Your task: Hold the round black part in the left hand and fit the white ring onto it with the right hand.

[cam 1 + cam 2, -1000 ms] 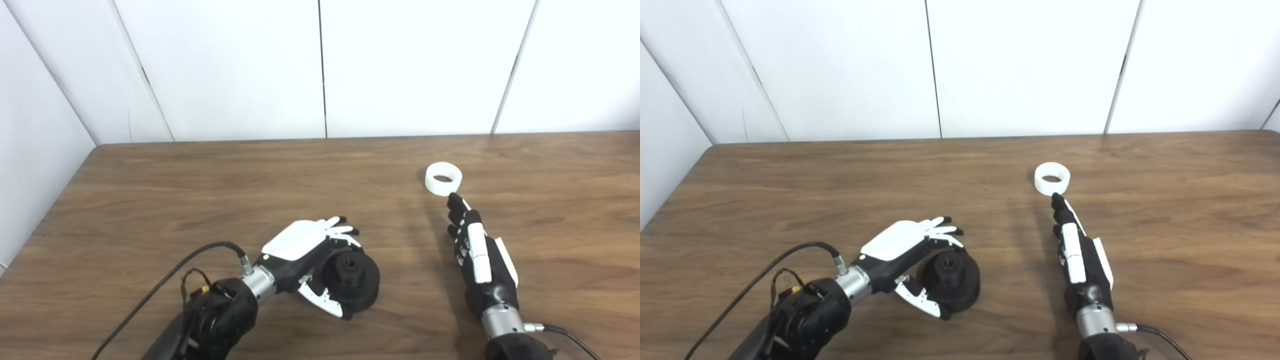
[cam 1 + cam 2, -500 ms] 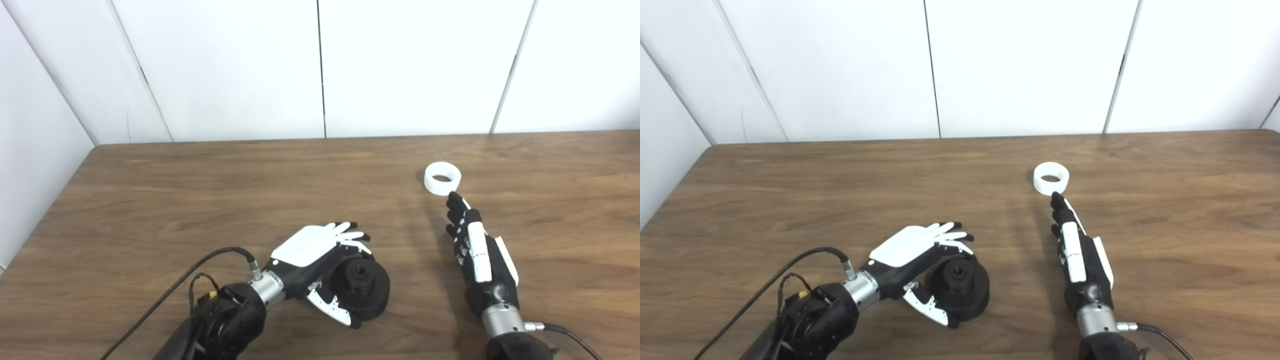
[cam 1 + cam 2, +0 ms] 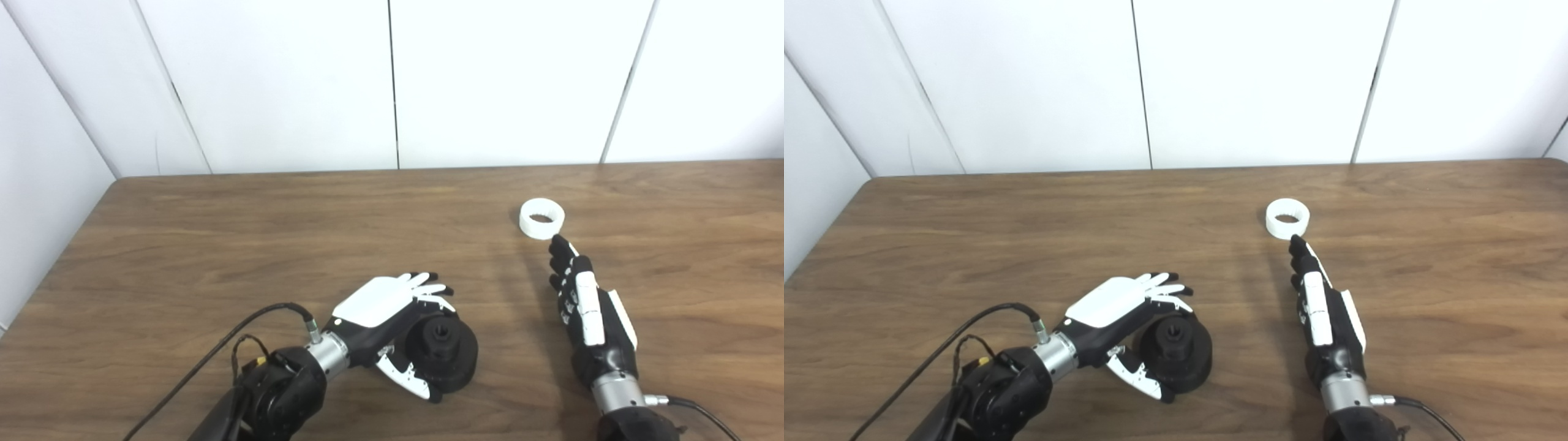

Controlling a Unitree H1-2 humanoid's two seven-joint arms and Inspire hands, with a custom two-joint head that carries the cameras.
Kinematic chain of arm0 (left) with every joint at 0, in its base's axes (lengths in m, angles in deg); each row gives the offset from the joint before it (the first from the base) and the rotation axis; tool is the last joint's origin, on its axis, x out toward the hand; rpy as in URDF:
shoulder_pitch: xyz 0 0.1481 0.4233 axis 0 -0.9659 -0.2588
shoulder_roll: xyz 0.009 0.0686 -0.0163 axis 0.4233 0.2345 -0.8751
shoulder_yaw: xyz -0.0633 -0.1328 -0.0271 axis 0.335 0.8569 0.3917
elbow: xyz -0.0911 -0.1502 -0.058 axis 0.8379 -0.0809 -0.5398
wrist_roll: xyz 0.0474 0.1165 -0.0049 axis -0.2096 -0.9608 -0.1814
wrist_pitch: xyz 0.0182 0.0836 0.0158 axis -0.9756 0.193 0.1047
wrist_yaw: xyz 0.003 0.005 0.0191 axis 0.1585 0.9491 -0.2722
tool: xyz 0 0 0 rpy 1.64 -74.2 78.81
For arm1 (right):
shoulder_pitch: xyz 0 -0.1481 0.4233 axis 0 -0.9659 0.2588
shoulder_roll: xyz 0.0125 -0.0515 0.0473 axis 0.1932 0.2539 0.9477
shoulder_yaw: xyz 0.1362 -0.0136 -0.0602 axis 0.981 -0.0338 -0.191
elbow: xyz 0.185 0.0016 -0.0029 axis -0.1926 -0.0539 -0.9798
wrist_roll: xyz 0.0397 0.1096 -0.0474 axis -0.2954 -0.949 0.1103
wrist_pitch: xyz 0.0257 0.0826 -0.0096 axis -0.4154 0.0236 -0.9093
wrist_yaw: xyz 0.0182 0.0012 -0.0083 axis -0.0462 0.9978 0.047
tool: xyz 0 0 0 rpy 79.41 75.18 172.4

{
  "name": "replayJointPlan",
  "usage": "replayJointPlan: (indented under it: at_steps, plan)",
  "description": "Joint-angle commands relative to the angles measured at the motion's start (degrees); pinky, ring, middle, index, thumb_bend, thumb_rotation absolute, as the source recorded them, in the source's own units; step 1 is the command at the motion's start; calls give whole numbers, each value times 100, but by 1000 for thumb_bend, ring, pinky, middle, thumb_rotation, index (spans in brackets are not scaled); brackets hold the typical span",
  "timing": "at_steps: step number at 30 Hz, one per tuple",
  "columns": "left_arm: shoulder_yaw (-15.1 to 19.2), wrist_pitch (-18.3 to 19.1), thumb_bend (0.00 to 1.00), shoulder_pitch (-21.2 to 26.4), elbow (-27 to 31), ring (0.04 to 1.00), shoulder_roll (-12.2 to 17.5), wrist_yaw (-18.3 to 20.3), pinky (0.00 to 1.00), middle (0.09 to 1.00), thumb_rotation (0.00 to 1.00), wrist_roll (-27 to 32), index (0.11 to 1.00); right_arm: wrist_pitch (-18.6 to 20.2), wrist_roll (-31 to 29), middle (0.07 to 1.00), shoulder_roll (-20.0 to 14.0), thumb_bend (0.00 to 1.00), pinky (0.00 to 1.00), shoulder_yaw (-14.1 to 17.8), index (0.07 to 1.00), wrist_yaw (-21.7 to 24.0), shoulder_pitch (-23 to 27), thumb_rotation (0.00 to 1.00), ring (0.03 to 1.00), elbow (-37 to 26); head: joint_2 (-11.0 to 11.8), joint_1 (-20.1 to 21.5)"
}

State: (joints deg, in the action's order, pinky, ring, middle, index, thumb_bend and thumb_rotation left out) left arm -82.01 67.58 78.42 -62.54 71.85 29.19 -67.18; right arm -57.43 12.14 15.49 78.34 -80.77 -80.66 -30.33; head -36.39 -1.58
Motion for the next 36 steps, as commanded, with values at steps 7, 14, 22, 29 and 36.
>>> replayJointPlan:
  at_steps: [7,14,22,29,36]
  plan:
    - [42,74,905,-7,-72,1000,20,169,998,931,295,-55,699,-70,-68,962,-84,581,1000,20,948,103,-9,1000,990,-249,-24,-24]
    - [69,80,909,-19,-100,1000,7,148,996,929,297,-83,698,-33,-95,962,-132,600,1000,41,948,136,29,1000,987,-266,-46,-42]
    - [87,45,911,-34,-159,1000,-25,90,992,927,280,-87,697,-110,256,936,-372,520,907,76,904,25,259,836,951,-334,-43,-30]
    - [80,29,912,-25,-188,1000,-49,65,994,927,297,-133,696,340,1627,894,-1274,666,876,22,841,-6,1123,421,905,-409,-30,-1]
    - [66,7,912,-3,-242,1000,-94,22,997,928,297,-148,697,735,2506,905,-2056,760,874,-282,822,293,2051,357,928,74,-11,9]
